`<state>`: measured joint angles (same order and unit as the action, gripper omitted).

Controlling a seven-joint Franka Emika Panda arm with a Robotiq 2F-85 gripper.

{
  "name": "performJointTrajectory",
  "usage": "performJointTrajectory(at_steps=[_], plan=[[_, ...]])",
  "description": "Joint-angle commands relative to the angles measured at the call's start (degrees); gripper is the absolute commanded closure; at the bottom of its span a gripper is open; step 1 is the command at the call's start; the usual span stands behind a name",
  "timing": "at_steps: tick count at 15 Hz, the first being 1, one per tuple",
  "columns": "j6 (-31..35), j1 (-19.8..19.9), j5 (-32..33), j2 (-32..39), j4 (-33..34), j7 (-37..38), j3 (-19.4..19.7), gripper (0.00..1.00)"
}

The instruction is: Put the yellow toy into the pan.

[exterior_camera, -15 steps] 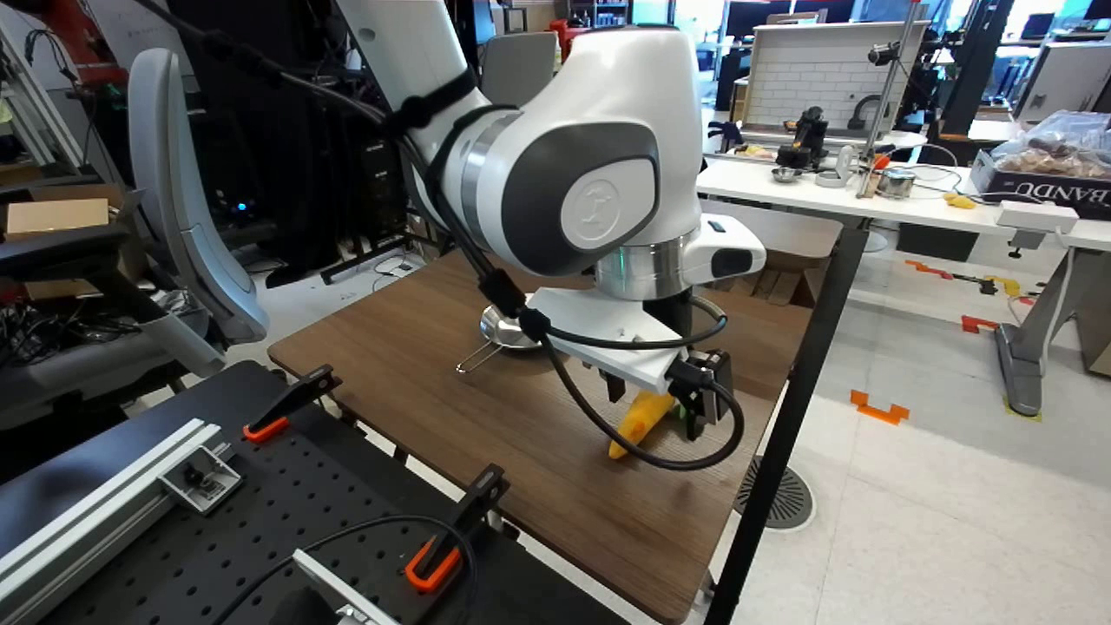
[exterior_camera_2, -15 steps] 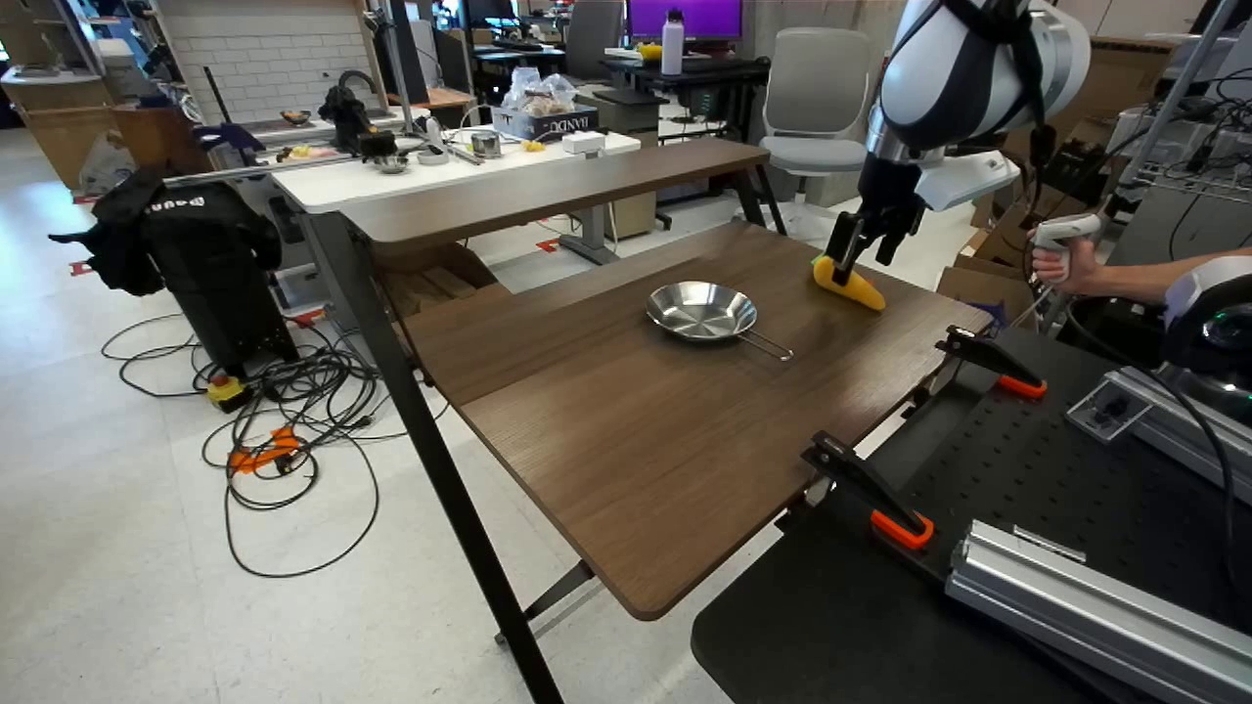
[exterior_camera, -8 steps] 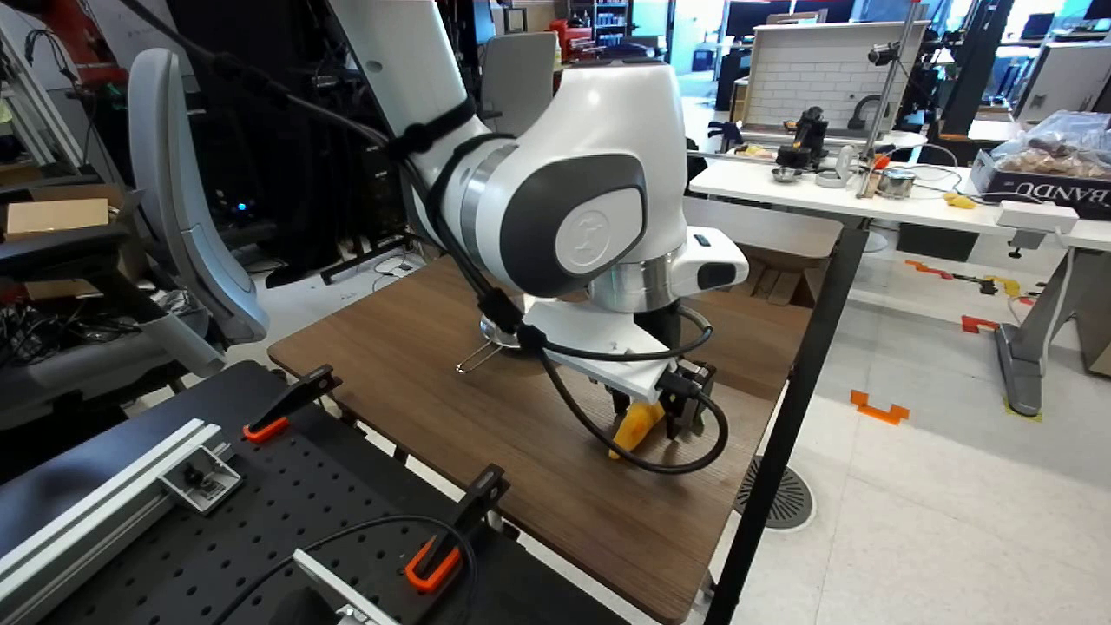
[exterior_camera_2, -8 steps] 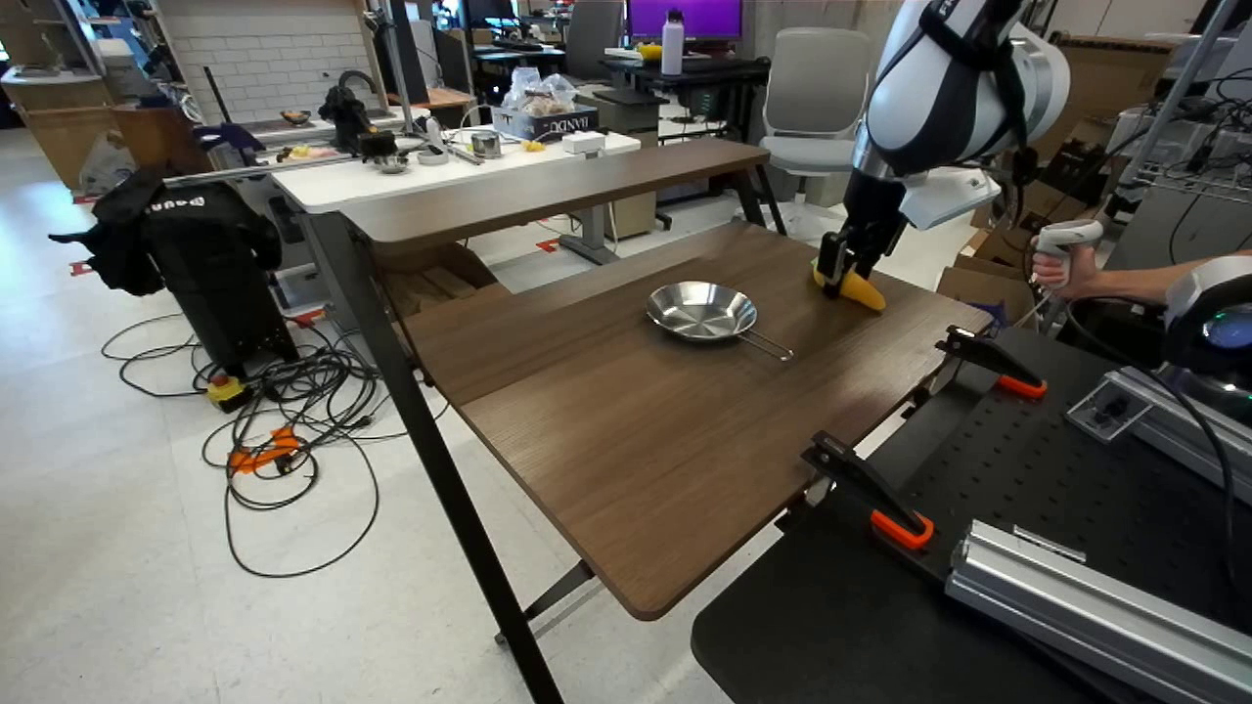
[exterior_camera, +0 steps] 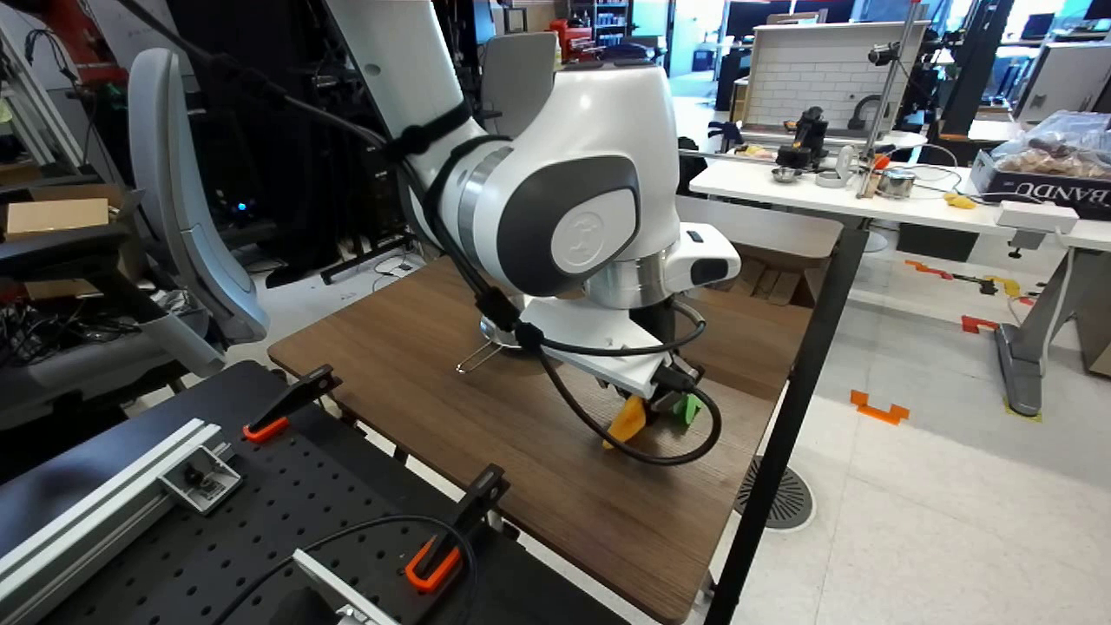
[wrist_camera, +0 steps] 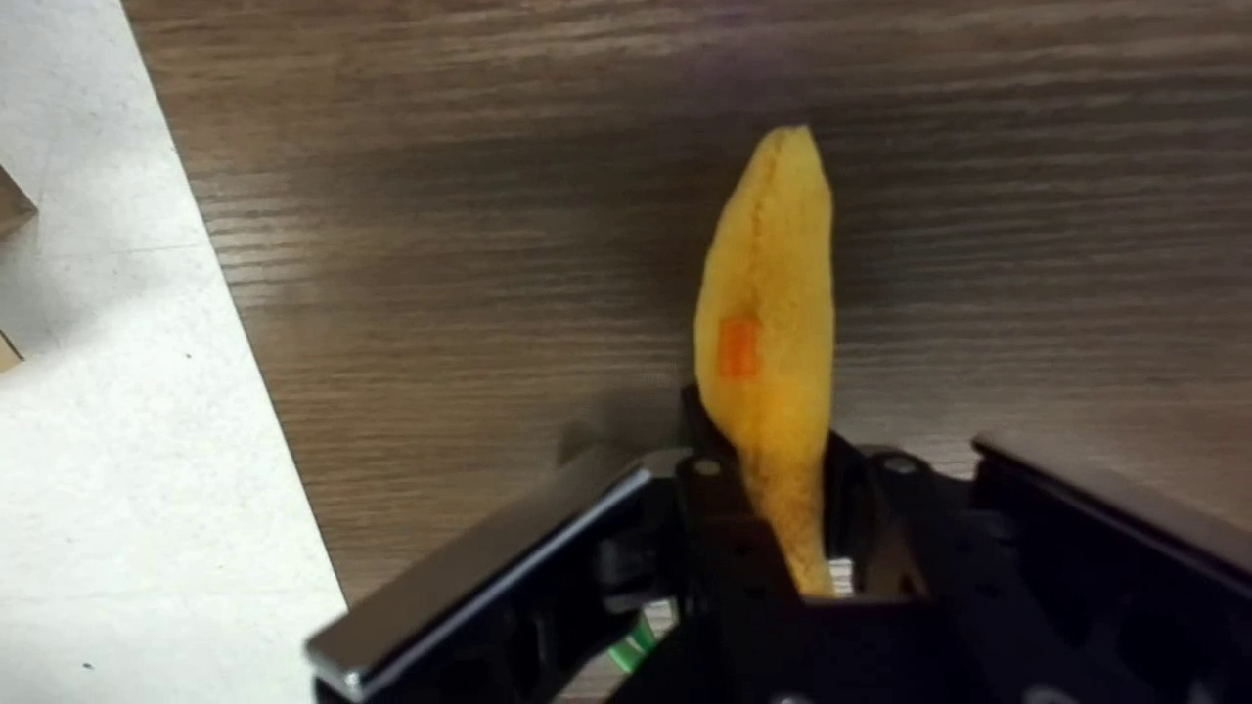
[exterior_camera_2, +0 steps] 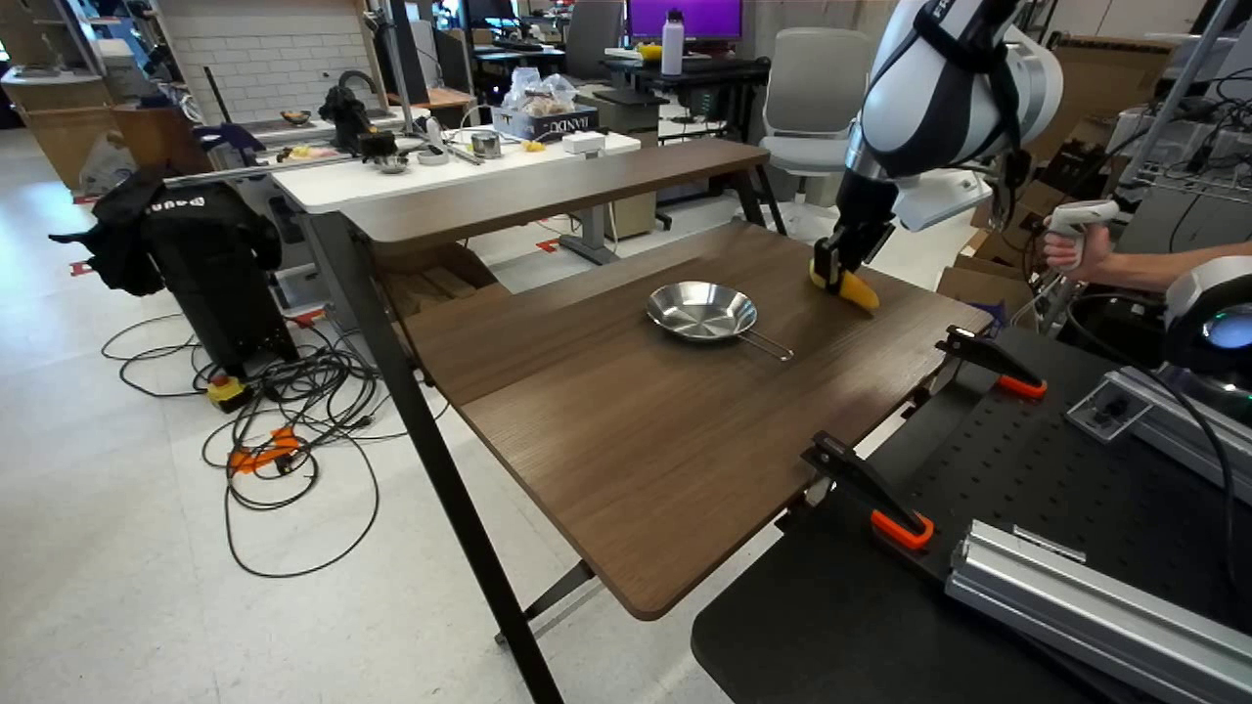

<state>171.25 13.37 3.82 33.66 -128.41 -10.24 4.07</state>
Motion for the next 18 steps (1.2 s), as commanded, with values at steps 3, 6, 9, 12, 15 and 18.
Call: performJointTrajectory(at_steps=[3, 6, 9, 12, 15, 18], plan=[[1.65, 1.15, 0.18, -1.14, -0.1, -1.56, -1.84, 0.97], [1.25, 0.52, 0.2, -2.51, -0.34, -1.37, -2.57, 0.97], [1.01, -0.65, 0.28, -4.8, -0.98, -1.04, -3.43, 0.97], [0.59, -1.48, -0.08, -7.5, -1.71, -1.0, -5.33, 0.97], [0.07, -2.17, -0.7, -9.6, -2.41, -1.07, -7.65, 0.97], [-0.58, -2.67, -1.31, -10.95, -3.27, -1.17, -10.06, 0.97]])
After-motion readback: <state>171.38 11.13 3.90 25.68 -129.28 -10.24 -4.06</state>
